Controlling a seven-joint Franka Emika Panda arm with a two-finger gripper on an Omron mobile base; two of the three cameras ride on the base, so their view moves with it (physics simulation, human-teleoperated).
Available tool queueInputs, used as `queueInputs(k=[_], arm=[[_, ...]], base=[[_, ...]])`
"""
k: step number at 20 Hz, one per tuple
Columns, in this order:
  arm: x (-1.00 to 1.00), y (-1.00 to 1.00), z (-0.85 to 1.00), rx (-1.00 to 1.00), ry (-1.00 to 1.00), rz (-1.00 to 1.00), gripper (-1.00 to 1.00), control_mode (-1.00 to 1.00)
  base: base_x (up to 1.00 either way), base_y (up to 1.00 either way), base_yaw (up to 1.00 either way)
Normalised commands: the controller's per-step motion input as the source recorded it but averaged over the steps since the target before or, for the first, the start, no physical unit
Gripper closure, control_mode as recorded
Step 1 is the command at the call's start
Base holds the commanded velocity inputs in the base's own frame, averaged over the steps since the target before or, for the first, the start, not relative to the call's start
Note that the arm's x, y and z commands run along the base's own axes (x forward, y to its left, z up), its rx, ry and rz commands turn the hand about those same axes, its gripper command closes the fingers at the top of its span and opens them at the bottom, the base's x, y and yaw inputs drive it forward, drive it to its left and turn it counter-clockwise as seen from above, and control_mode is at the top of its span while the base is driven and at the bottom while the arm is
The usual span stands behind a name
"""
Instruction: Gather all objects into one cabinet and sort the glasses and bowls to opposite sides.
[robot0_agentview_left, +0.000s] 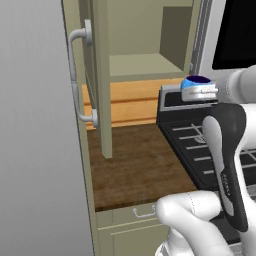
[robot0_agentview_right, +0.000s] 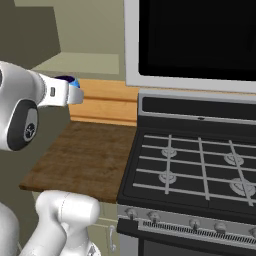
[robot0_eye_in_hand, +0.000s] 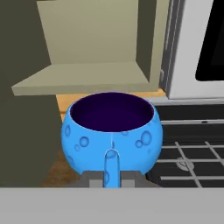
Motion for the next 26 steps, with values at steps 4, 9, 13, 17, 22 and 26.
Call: queueInputs(k=[4, 9, 13, 17, 22, 26], arm=[[-0.53, 0.0, 0.01, 0.0, 0.08, -0.05, 1.0, -1.0], [-0.22, 0.0, 0.0, 0.0, 0.02, -0.02, 1.0, -1.0], [-0.17, -0.04, 0.0, 0.0, 0.0, 0.0, 1.0, -1.0], [-0.15, 0.0, 0.0, -0.03, 0.0, 0.0, 1.0, -1.0], [-0.02, 0.0, 0.0, -0.05, 0.01, 0.0, 1.0, -1.0], [0.0, 0.0, 0.0, -0.01, 0.0, 0.0, 1.0, -1.0]], base=[[0.0, 0.0, 0.0], [0.0, 0.0, 0.0], [0.0, 0.0, 0.0], [0.0, 0.0, 0.0], [0.0, 0.0, 0.0], [0.0, 0.0, 0.0]])
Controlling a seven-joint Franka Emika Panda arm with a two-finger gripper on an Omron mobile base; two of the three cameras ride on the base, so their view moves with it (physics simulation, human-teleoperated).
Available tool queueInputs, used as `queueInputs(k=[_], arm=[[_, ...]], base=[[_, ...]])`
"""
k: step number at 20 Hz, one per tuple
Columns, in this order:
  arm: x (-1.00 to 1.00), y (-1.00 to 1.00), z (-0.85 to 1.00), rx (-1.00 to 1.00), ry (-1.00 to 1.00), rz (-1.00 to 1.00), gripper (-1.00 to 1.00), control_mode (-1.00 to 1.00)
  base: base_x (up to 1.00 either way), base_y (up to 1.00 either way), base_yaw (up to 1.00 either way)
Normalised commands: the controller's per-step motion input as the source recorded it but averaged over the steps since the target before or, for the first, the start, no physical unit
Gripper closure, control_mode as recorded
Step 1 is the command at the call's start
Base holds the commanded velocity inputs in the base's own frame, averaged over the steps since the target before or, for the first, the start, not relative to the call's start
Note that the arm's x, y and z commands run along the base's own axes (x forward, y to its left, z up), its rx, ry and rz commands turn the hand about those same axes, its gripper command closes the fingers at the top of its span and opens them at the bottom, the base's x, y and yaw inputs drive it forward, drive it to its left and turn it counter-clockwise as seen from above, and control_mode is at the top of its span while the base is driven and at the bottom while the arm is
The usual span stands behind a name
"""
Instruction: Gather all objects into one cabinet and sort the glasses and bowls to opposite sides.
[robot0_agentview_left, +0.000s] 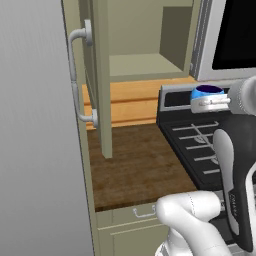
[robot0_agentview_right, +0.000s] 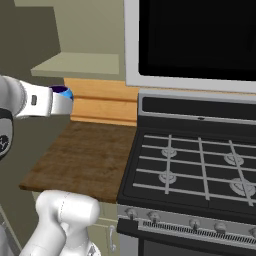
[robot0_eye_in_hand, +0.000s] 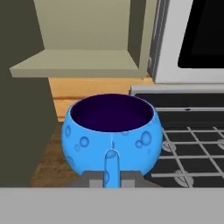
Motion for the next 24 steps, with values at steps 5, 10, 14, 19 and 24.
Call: queueInputs(k=[5, 10, 14, 19, 24], arm=[[0.0, 0.0, 0.0, 0.0, 0.0, 0.0, 1.0, 1.0], [0.0, 0.0, 0.0, 0.0, 0.0, 0.0, 1.0, 1.0], [0.0, 0.0, 0.0, 0.0, 0.0, 0.0, 1.0, 1.0], [0.0, 0.0, 0.0, 0.0, 0.0, 0.0, 1.0, 1.0], [0.0, 0.0, 0.0, 0.0, 0.0, 0.0, 1.0, 1.0]], base=[[-0.28, -0.09, -0.01], [-0.91, -0.62, -0.2], [-0.69, -0.75, -0.45], [-0.5, -0.71, -0.56], [-0.21, -0.66, -0.64]])
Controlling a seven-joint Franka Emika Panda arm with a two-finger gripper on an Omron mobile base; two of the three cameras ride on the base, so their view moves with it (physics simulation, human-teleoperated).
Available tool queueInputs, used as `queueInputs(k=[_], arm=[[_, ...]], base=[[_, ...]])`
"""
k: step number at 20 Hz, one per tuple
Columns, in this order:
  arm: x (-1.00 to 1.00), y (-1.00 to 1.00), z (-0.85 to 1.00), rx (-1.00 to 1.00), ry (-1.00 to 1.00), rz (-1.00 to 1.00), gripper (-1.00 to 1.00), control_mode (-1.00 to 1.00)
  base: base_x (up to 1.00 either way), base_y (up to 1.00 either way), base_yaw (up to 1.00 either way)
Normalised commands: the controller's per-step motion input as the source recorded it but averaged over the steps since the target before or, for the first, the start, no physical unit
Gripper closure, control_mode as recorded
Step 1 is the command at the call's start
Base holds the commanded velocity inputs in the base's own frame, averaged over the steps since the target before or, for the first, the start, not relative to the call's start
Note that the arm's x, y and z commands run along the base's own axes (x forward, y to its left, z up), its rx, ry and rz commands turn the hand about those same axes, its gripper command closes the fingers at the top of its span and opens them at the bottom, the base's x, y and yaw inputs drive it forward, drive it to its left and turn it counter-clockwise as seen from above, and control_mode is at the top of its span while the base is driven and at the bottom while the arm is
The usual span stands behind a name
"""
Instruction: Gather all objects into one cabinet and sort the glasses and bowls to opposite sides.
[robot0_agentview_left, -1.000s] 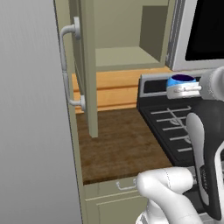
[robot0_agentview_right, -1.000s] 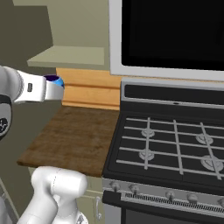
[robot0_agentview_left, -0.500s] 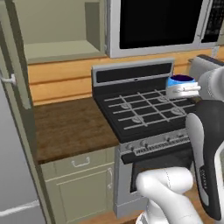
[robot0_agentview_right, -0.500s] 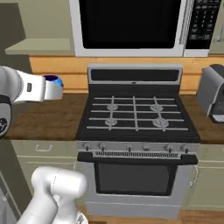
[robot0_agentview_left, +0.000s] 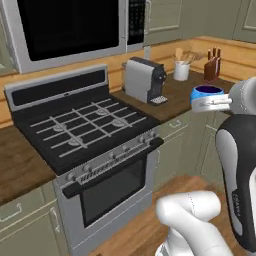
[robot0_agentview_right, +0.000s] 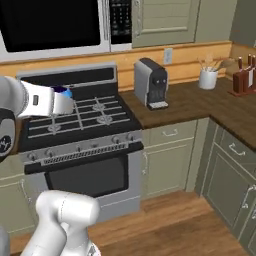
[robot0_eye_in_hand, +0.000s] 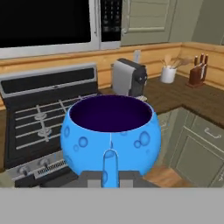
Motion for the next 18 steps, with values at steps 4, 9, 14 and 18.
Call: queueInputs(k=[4, 9, 14, 18], arm=[[0.0, 0.0, 0.0, 0.0, 0.0, 0.0, 1.0, 1.0], [0.0, 0.0, 0.0, 0.0, 0.0, 0.0, 1.0, 1.0], [0.0, 0.0, 0.0, 0.0, 0.0, 0.0, 1.0, 1.0], [0.0, 0.0, 0.0, 0.0, 0.0, 0.0, 1.0, 1.0]], base=[[-0.02, -0.68, -0.73], [0.0, -0.7, -0.77], [0.0, -0.82, -0.74], [0.0, -0.9, -0.7]])
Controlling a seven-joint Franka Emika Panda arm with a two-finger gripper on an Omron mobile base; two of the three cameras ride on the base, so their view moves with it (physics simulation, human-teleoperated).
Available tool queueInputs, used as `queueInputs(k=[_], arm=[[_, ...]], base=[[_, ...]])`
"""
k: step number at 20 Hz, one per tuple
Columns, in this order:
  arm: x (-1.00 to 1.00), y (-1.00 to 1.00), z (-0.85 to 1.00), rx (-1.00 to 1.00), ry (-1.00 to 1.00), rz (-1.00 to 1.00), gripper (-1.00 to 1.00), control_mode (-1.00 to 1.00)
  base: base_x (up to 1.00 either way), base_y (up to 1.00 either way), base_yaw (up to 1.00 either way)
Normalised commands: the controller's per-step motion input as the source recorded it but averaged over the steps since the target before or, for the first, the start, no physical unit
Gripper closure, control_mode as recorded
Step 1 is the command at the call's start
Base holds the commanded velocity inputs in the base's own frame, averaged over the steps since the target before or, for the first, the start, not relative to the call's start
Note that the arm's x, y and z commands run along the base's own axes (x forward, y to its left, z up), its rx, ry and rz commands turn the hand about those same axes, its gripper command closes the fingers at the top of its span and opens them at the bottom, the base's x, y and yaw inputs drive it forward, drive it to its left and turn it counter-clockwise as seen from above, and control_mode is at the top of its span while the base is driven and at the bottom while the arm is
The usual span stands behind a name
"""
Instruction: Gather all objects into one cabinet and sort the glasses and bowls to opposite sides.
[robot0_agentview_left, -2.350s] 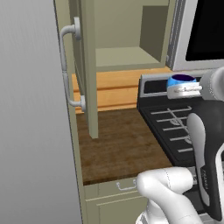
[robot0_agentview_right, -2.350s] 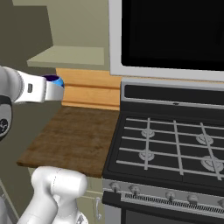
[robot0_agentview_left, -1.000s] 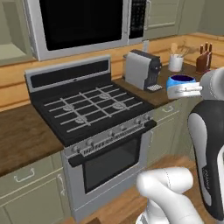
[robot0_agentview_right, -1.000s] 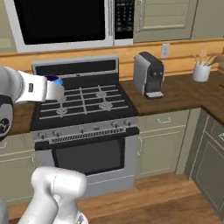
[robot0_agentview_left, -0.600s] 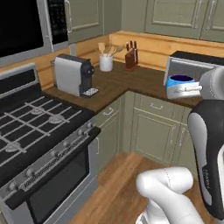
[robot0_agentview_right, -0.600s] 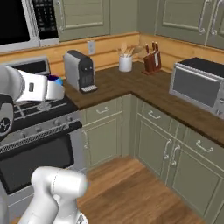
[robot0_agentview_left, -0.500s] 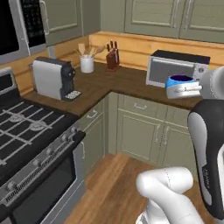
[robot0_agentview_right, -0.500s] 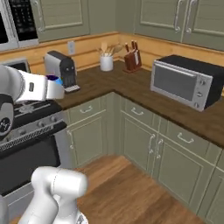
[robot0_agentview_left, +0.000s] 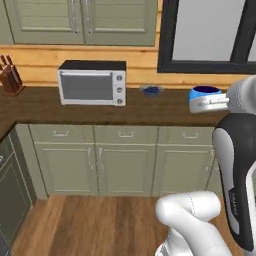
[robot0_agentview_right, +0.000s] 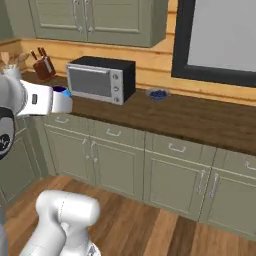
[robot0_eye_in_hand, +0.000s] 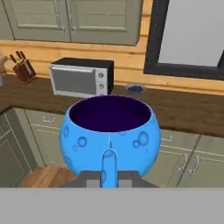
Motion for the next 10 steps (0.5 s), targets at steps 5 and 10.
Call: queueInputs(k=[5, 10], arm=[[0.0, 0.0, 0.0, 0.0, 0.0, 0.0, 1.0, 1.0], [0.0, 0.0, 0.0, 0.0, 0.0, 0.0, 1.0, 1.0]], base=[[0.02, -0.9, -0.65], [0.25, -0.79, -0.47]])
